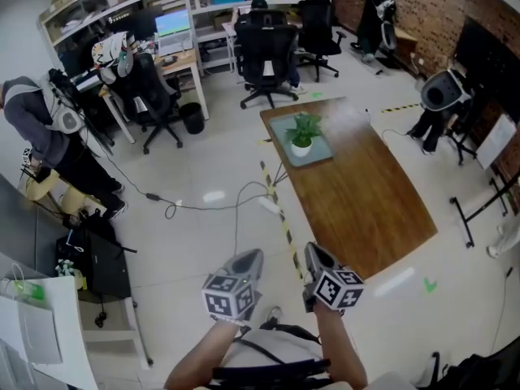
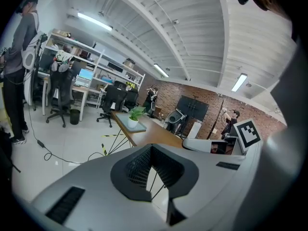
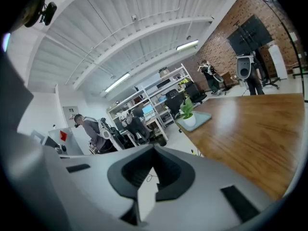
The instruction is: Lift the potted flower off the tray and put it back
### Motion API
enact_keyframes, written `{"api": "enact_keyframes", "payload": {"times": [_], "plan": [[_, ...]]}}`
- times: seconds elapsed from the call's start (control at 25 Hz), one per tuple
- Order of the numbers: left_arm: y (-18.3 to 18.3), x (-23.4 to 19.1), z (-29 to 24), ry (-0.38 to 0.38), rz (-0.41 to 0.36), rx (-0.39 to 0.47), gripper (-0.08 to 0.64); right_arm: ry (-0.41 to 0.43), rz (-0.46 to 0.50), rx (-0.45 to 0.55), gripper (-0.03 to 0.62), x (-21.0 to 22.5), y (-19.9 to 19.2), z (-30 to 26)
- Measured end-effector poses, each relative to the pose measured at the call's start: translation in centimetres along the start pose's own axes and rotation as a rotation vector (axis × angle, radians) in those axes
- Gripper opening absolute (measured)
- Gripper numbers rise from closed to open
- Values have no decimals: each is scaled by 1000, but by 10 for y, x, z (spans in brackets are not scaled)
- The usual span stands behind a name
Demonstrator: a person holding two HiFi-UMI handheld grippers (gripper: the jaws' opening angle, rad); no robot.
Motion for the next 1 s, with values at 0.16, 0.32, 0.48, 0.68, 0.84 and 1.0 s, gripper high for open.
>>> {"api": "enact_keyframes", "payload": {"times": [0.16, 0.32, 0.48, 0.68, 0.84, 1.0], "plan": [[11, -2, -27, -3, 2, 9, -6, -7, 19, 7, 11, 13, 22, -10], [7, 0, -43, -15, 25, 8, -6, -25, 25, 6, 11, 25, 28, -11], [7, -6, -54, -22, 43, 5, -6, -43, 24, -2, 12, 31, 29, -13], [19, -18, -73, -32, 41, -3, -6, -62, 3, 3, 12, 39, 38, -26], [26, -28, -94, -47, 27, -12, -6, -60, -3, 1, 21, 43, 44, -50], [36, -39, -123, -79, 20, -8, -6, -59, 5, 6, 26, 45, 58, -77]]}}
Point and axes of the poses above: the fingertips, and each gripper's own axes: z backward along the fingers, x to its right, y out of its top, the point moved 5 cm from there along z, backward along the fingers, and after that the axes turned 15 degrees about -z, right-handed, at the moved point
